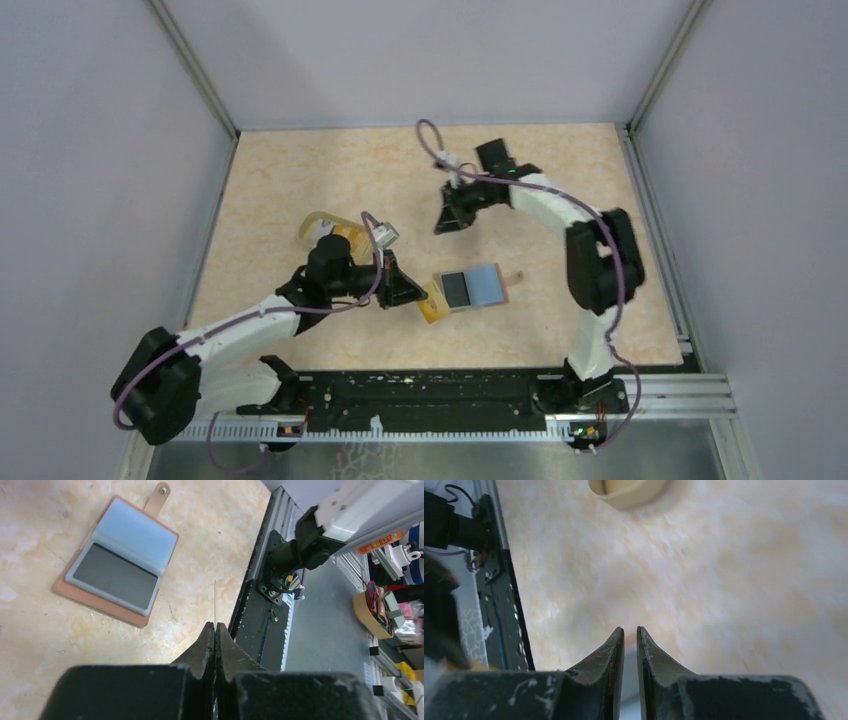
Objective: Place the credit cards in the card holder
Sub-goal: Insert the credit card into the card holder.
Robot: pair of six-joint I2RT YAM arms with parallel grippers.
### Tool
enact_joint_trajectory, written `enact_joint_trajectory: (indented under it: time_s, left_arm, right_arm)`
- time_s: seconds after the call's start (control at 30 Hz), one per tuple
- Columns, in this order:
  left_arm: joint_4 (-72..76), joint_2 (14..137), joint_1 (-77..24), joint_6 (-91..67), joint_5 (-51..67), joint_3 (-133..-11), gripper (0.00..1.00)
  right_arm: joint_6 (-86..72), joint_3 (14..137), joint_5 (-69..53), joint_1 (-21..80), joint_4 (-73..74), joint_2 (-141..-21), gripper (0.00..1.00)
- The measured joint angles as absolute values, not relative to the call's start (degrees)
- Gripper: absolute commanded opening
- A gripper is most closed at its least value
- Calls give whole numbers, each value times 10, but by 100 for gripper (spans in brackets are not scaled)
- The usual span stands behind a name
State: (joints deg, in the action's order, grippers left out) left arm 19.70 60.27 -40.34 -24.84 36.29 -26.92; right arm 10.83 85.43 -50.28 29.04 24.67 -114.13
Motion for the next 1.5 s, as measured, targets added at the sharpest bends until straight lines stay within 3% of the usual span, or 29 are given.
enact_joint_trajectory:
  time_s: [0.13,0.17,0.27,0.33,0.6,1.5]
  left_arm:
    - [229,731,-403,-264,384,-305,0]
    - [238,768,-400,-269,396,-321,0]
    - [263,872,-395,-283,433,-375,0]
    - [277,929,-394,-291,451,-410,0]
    - [308,1023,-390,-318,474,-463,0]
    - [293,1046,-384,-396,389,-458,0]
  right_arm:
    - [219,763,-497,147,350,-971,21]
    - [248,737,-477,118,365,-926,27]
    - [295,660,-435,107,375,-827,37]
    - [320,599,-423,124,372,-786,39]
    - [384,573,-386,134,402,-878,40]
    - [389,573,-337,134,396,-946,40]
